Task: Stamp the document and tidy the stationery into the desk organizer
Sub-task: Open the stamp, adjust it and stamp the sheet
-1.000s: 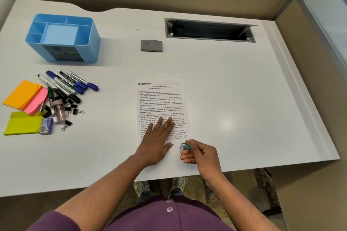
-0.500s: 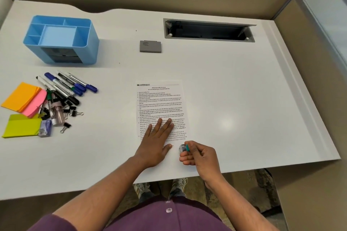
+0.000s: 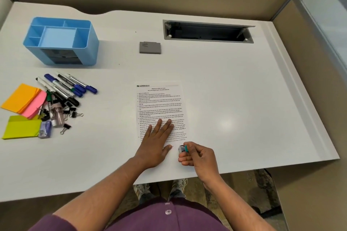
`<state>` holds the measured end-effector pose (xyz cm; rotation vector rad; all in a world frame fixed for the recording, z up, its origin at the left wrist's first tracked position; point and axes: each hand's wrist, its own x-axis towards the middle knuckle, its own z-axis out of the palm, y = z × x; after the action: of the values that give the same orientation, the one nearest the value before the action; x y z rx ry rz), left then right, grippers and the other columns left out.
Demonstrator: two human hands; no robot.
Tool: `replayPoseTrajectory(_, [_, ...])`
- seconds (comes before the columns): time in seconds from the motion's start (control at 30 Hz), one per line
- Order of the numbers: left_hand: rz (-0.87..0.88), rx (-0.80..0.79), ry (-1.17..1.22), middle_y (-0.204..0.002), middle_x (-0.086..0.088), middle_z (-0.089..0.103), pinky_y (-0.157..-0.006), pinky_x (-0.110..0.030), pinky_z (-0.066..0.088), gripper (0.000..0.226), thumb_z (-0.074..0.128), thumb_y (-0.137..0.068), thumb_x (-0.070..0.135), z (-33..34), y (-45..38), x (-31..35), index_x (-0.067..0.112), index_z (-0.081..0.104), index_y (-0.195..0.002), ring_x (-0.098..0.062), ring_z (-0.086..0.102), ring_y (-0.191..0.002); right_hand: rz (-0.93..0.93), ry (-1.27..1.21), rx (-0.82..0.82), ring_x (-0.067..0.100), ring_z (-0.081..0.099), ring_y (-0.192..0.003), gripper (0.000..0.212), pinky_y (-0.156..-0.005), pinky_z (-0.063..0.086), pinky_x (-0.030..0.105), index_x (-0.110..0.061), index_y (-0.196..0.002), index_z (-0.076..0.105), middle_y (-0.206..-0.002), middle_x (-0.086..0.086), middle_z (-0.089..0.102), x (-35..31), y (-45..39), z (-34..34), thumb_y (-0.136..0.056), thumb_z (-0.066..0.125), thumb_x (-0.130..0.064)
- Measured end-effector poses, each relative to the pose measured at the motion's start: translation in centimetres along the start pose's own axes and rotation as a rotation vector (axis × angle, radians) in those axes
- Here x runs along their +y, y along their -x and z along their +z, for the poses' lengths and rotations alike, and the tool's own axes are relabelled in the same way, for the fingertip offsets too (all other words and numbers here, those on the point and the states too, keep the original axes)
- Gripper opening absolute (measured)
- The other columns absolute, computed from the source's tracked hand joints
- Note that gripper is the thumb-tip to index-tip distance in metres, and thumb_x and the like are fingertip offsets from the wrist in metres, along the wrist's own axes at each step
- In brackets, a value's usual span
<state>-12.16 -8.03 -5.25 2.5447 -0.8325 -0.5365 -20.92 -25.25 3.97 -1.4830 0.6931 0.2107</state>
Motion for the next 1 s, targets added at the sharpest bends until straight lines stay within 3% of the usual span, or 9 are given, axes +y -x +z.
replayPoseTrajectory(0.4, [-0.001, -0.016, 0.026, -0.161, 0.022, -0.019, -0.123, -0.043, -0.010, 0.073, 0.041, -0.101, 0.044, -0.3, 0.0, 0.0, 0.035, -0.006, -0.157, -0.007, -0.028, -0.147, -0.012, 0.015, 0.046, 0.029, 0.077, -0.076, 0.022, -0.068, 0.063, 0.029, -0.009, -0.103, 0.075, -0.081, 0.016, 0.077, 0.6, -0.3, 0.5, -0.101, 0.060, -0.024])
replayPoseTrajectory(0.67, [-0.006, -0.002, 0.024, -0.162, 0.022, -0.018, -0.120, -0.038, -0.016, 0.079, 0.033, -0.096, 0.067, -0.6, 0.1, 0.4, 0.036, -0.006, -0.157, -0.007, -0.026, -0.148, -0.045, 0.042, 0.087, 0.024, 0.078, -0.077, 0.020, -0.073, 0.064, 0.031, -0.018, -0.097, 0.076, -0.081, 0.009, 0.078, 1.2, 0.0, 0.8, -0.102, 0.058, -0.027])
replayPoseTrajectory(1.0, [0.001, 0.004, 0.006, -0.162, 0.021, -0.019, -0.121, -0.040, -0.015, 0.083, 0.035, -0.094, 0.069, -0.7, 0.3, 0.5, 0.035, -0.007, -0.157, -0.008, -0.026, -0.148, -0.042, 0.064, 0.074, 0.023, 0.078, -0.077, 0.022, -0.074, 0.064, 0.033, -0.016, -0.101, 0.075, -0.081, 0.009, 0.079, 1.2, -0.1, 0.6, -0.102, 0.058, -0.029])
